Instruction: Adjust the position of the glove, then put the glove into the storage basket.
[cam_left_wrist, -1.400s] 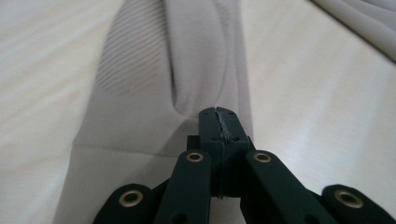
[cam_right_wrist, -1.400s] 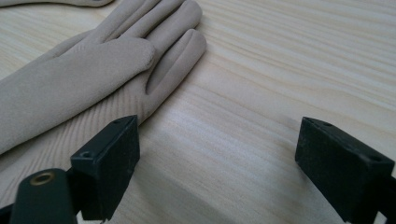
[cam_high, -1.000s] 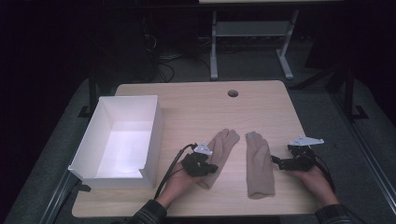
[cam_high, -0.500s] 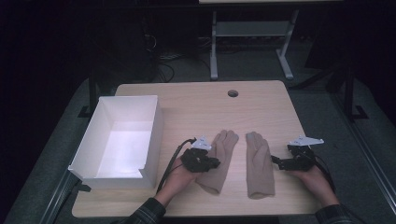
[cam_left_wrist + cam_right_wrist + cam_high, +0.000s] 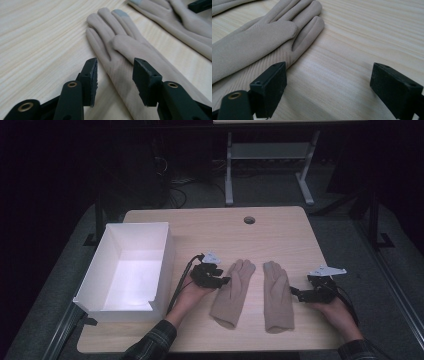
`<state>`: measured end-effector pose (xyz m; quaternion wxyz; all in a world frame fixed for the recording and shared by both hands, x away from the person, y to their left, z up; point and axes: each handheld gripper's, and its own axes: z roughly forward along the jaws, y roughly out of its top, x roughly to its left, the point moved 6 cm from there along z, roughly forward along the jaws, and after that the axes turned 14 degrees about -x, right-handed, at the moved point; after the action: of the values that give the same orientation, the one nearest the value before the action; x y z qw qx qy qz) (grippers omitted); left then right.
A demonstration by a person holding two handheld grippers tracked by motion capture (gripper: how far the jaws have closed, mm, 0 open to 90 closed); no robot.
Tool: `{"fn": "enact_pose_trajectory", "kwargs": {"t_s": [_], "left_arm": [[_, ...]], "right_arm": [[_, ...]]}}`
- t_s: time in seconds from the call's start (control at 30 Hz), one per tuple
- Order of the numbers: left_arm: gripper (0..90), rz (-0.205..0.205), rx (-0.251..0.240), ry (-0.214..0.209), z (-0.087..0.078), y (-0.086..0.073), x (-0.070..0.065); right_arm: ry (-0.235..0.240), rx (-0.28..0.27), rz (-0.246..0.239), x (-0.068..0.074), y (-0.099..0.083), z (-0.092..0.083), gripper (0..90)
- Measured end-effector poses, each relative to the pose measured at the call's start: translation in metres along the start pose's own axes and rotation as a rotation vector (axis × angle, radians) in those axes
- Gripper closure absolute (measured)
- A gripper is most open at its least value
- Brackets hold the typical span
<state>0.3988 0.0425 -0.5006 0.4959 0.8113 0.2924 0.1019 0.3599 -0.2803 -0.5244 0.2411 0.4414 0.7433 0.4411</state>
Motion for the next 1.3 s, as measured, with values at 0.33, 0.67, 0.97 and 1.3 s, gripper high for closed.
{"fn": "enact_pose_trajectory", "kwargs": {"t_s": [0.33, 0.67, 0.97, 1.3], "left_arm": [[76.1, 0.007, 0.035, -0.015, 0.008, -0.009, -0.003], [85.6, -0.086, 0.003, -0.035, 0.002, -0.006, -0.007], [85.5, -0.114, -0.012, -0.049, -0.003, -0.006, -0.008], [85.5, -0.139, -0.03, -0.057, -0.005, -0.004, -0.007]], "right_arm": [[0.002, 0.0, -0.001, 0.0, 0.0, 0.0, 13.5], [0.068, 0.008, 0.01, 0.007, 0.007, -0.01, 47.4], [0.203, 0.042, 0.005, 0.025, 0.01, -0.008, 89.5], [0.273, 0.042, -0.047, 0.048, 0.015, 0.003, 89.9]]}}
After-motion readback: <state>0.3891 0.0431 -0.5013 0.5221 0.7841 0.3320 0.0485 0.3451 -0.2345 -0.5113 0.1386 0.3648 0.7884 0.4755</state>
